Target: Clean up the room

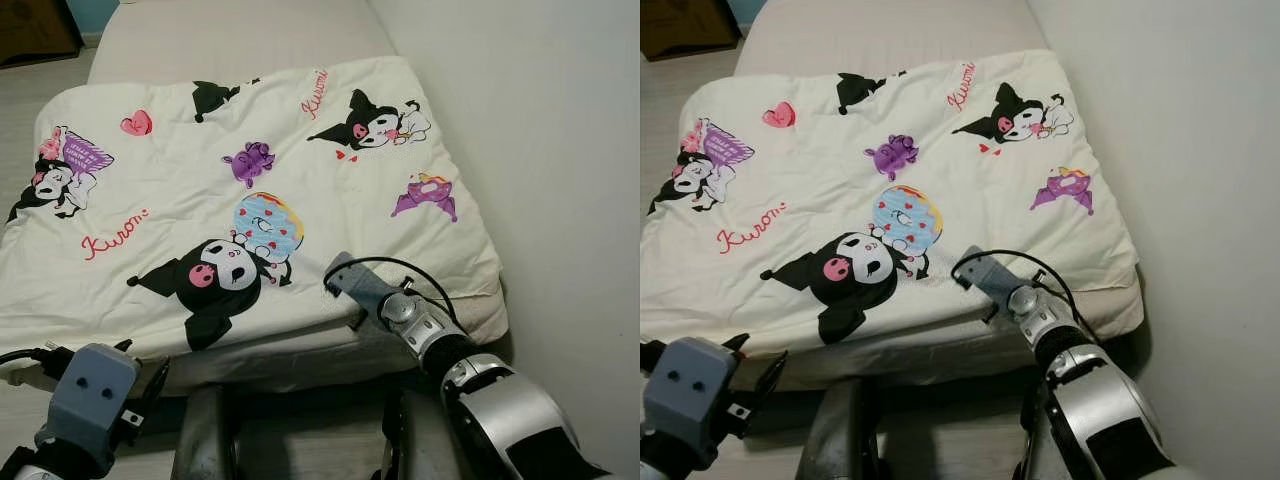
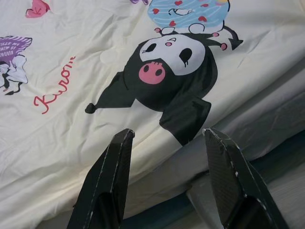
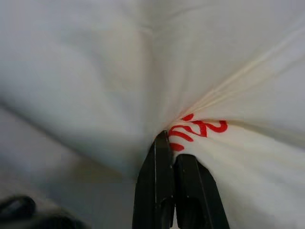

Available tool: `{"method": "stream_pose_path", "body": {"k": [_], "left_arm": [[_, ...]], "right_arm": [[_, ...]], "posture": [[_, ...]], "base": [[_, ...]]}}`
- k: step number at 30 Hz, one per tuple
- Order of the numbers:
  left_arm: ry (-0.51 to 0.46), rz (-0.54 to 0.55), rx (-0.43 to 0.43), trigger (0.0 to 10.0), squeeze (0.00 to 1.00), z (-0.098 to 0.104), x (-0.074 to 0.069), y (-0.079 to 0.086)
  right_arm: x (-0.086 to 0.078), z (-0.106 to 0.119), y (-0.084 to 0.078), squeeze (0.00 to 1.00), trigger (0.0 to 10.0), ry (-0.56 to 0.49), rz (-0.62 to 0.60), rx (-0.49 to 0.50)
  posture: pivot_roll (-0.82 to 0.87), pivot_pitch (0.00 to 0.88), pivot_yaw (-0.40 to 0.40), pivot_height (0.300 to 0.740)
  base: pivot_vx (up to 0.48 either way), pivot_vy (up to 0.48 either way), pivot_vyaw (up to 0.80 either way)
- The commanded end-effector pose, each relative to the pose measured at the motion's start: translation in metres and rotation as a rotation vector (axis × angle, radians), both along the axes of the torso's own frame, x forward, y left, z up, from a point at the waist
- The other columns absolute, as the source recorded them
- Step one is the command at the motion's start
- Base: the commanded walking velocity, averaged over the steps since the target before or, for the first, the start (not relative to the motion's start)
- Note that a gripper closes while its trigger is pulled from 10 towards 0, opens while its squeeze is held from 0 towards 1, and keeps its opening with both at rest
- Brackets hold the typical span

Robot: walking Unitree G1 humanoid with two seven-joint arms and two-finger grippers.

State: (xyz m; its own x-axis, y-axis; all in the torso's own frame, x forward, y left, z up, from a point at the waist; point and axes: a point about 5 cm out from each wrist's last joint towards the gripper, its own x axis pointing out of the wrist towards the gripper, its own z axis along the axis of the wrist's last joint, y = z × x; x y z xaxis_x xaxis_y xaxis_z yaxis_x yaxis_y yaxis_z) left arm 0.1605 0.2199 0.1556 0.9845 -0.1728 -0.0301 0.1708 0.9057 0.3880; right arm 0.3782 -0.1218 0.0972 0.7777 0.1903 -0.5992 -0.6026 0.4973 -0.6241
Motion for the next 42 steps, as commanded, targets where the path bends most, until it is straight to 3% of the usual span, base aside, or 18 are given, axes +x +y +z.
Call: {"method": "stream_pose_path", "body": {"k": [1,3,5,6,11,13,16,21,33,42], "left_arm": [[0.035,0.006,0.027,10.0,0.00,-0.005,-0.003,0.007],[0.039,0.002,0.029,10.0,0.00,-0.005,-0.004,0.006],[0.039,0.002,0.029,10.0,0.00,-0.005,-0.004,0.006],[0.042,0.000,0.029,10.0,0.00,-0.005,-0.004,0.006],[0.046,-0.002,0.028,10.0,0.00,-0.006,-0.004,0.006],[0.049,-0.005,0.027,10.0,0.00,-0.006,-0.004,0.006],[0.050,-0.006,0.026,10.0,0.00,-0.007,-0.005,0.005],[0.054,-0.016,0.029,10.0,0.00,-0.007,-0.005,0.004],[0.057,-0.022,0.033,10.0,0.00,-0.007,-0.006,0.004],[0.062,-0.031,0.037,10.0,0.00,-0.008,-0.006,0.002]], "right_arm": [[-0.020,-0.033,-0.009,0.00,0.0,0.164,0.019,-0.060],[-0.028,-0.041,-0.017,0.00,0.0,0.257,0.171,-0.199],[-0.028,-0.041,-0.017,0.00,0.0,0.257,0.171,-0.199],[-0.032,-0.045,-0.020,0.00,0.0,0.312,0.237,-0.249],[-0.043,-0.052,-0.022,0.00,0.0,0.428,0.363,-0.290],[-0.052,-0.059,-0.024,0.00,0.0,0.526,0.474,-0.324],[-0.056,-0.061,-0.025,0.00,0.0,0.564,0.514,-0.342],[-0.073,-0.068,-0.047,0.00,0.0,0.729,0.659,-0.472],[-0.076,-0.065,-0.065,0.00,0.0,0.811,0.691,-0.552],[-0.082,-0.061,-0.078,0.00,0.0,0.929,0.728,-0.592]], "posture": [[0.20,0.281,-0.028,0.541],[0.20,0.283,-0.032,0.541],[0.20,0.283,-0.032,0.541],[0.20,0.280,-0.033,0.541],[0.19,0.279,-0.036,0.541],[0.19,0.280,-0.035,0.541],[0.19,0.280,-0.034,0.541],[0.20,0.276,-0.034,0.541],[0.20,0.274,-0.034,0.541],[0.20,0.269,-0.031,0.541]], "base": [[0.000,0.000,0.00],[0.000,0.000,0.00],[0.000,0.000,0.00],[0.000,0.000,0.00],[0.000,0.000,0.00],[0.000,0.000,0.00],[0.000,0.000,0.00],[0.000,0.000,0.00],[0.000,0.000,0.00],[0.000,0.000,0.00]]}}
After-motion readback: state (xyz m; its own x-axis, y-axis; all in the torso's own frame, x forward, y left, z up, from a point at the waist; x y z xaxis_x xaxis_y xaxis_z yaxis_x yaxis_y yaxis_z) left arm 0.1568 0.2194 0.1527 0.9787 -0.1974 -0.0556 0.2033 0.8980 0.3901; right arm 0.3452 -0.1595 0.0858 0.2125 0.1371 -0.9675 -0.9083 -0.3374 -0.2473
